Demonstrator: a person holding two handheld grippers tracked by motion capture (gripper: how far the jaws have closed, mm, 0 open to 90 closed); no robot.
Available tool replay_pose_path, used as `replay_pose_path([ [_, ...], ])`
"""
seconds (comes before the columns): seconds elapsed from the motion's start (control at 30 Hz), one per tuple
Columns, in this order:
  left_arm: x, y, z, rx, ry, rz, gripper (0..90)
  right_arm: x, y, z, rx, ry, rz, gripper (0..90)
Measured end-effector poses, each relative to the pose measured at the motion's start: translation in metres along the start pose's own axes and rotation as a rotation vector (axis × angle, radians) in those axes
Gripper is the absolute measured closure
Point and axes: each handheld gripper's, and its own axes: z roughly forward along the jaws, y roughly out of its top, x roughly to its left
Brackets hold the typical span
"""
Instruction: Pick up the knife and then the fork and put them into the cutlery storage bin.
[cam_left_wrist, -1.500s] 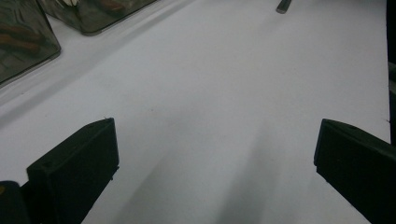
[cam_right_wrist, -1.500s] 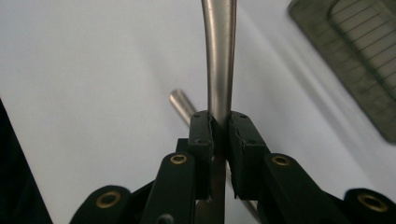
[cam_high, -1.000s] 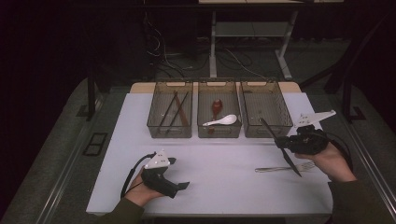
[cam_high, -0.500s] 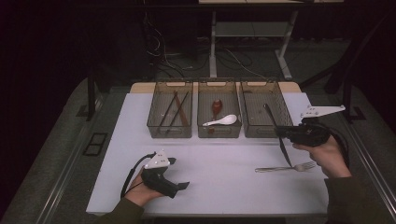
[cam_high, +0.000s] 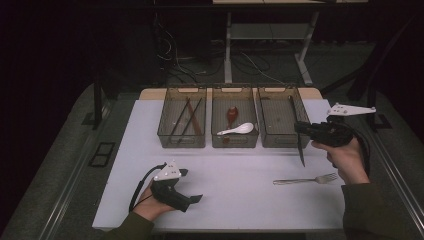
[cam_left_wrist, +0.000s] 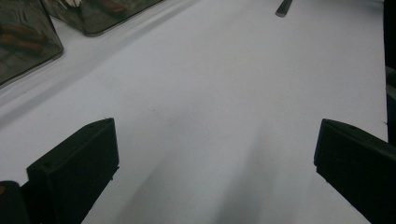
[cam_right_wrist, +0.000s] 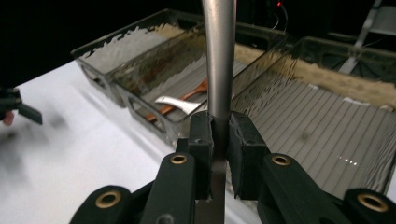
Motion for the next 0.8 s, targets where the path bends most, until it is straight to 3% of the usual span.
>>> replay_pose_path([
  [0.33,0.003,-0.002,-0.002,-0.03,0.002,-0.008,0.0,-0.009,0.028,0.003,-0.052,-0.039,0.004,79.7],
  [0.8,0.003,-0.003,-0.003,-0.025,0.0,-0.008,0.0,-0.027,0.074,0.008,-0.108,-0.093,0.001,79.7],
])
